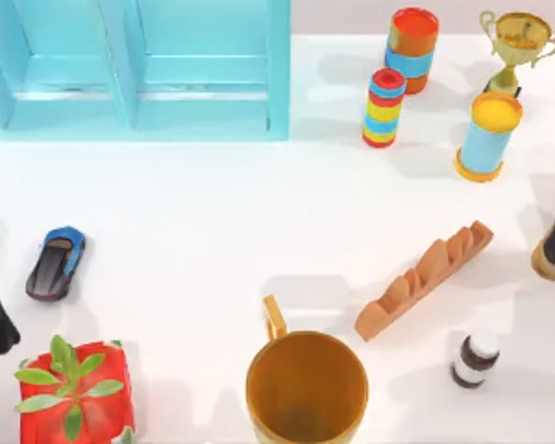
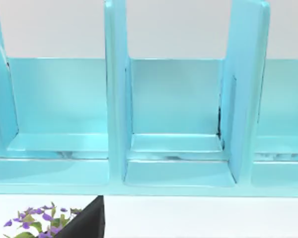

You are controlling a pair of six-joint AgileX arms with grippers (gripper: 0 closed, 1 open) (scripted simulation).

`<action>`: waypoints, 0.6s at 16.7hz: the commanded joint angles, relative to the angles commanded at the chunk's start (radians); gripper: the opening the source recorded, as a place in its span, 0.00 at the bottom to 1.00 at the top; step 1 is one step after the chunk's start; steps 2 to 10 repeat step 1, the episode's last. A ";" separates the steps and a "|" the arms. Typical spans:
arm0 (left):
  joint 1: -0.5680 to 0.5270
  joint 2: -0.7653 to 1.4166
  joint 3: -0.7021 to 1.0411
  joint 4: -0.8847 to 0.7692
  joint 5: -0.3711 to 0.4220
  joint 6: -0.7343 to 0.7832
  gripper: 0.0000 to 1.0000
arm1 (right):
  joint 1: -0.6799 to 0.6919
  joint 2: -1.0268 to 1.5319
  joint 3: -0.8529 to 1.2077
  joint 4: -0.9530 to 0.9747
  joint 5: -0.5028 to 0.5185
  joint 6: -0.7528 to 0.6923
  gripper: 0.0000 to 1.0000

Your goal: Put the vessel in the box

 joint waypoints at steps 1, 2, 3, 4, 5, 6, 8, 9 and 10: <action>0.000 0.000 0.000 0.000 0.000 0.000 1.00 | 0.000 0.000 0.000 0.000 0.000 0.000 1.00; 0.000 0.000 0.000 0.000 0.000 0.000 1.00 | 0.000 0.000 0.000 0.000 0.000 0.000 1.00; 0.000 0.000 0.000 0.000 0.000 0.000 1.00 | 0.000 0.000 0.000 0.000 0.000 0.000 1.00; 0.000 0.000 0.000 0.000 0.000 0.000 1.00 | 0.000 0.000 0.000 0.000 0.000 0.000 1.00; 0.000 0.000 0.000 0.000 0.000 0.000 1.00 | 0.000 0.000 0.000 0.000 0.000 0.000 1.00; 0.000 0.000 0.000 0.000 0.000 0.000 1.00 | 0.000 0.000 0.000 0.000 0.000 0.000 1.00; 0.000 0.000 0.000 0.000 0.000 0.000 1.00 | 0.000 0.000 0.000 0.000 0.000 0.000 1.00; 0.000 0.000 0.000 0.000 0.000 0.000 1.00 | 0.000 0.000 0.000 0.000 0.000 0.000 1.00; 0.000 0.000 0.000 0.000 0.000 0.000 1.00 | 0.000 0.000 0.000 0.000 0.000 0.000 1.00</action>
